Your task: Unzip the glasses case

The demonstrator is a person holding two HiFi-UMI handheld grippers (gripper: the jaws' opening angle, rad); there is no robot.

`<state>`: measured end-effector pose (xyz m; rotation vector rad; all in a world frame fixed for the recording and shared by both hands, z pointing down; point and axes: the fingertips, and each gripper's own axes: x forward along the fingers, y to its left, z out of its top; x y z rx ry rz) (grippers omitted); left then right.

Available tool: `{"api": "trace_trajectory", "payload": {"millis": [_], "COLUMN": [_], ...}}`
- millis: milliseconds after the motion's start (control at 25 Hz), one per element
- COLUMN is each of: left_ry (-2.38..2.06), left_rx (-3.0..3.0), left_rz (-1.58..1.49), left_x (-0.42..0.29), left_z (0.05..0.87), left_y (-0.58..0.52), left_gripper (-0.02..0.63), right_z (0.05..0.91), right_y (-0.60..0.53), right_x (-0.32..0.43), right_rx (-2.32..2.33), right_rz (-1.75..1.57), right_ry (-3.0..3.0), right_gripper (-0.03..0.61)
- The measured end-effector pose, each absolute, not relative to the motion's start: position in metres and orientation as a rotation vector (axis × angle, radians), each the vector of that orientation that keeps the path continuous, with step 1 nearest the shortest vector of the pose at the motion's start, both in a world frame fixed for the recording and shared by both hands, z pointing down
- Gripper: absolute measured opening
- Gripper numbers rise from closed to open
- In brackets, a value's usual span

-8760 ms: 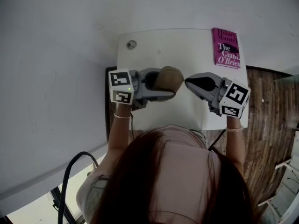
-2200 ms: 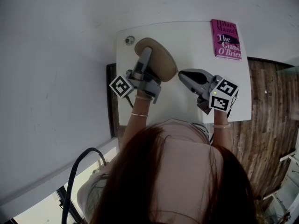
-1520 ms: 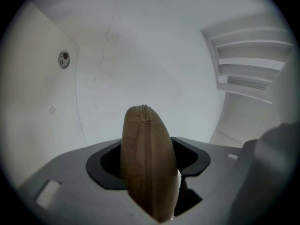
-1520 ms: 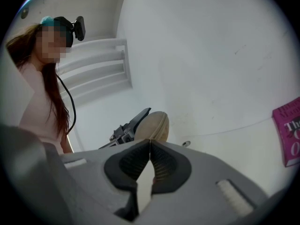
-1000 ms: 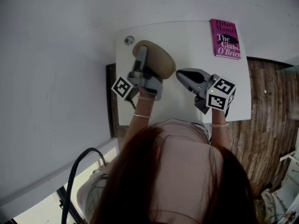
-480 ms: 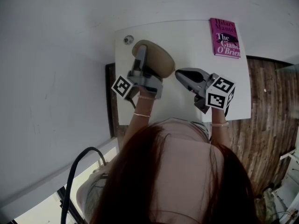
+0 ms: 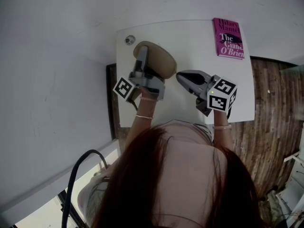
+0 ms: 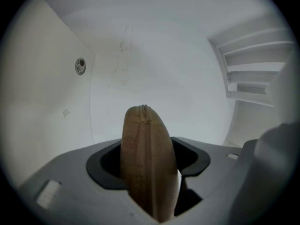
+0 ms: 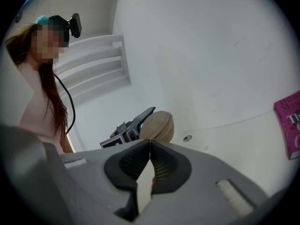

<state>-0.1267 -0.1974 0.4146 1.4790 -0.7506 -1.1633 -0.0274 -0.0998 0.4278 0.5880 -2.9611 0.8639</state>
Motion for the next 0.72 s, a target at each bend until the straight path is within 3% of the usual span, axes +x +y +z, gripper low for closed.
{"api": "trace_trajectory", "payload": {"millis": [720], "left_ry": [-0.769], "left_rx": [1.451], "left_rz": [-1.168], "left_x": [-0.1297], "left_z": [0.4219], "left_y": [-0.1984], "left_gripper": [0.293], "right_z": [0.4341], "right_y": [-0.0937], "right_x": [-0.0341], "right_rx": [0.548], "right_rz": [0.895], "right_ry": [-2.951], "right_gripper": [0.008]}}
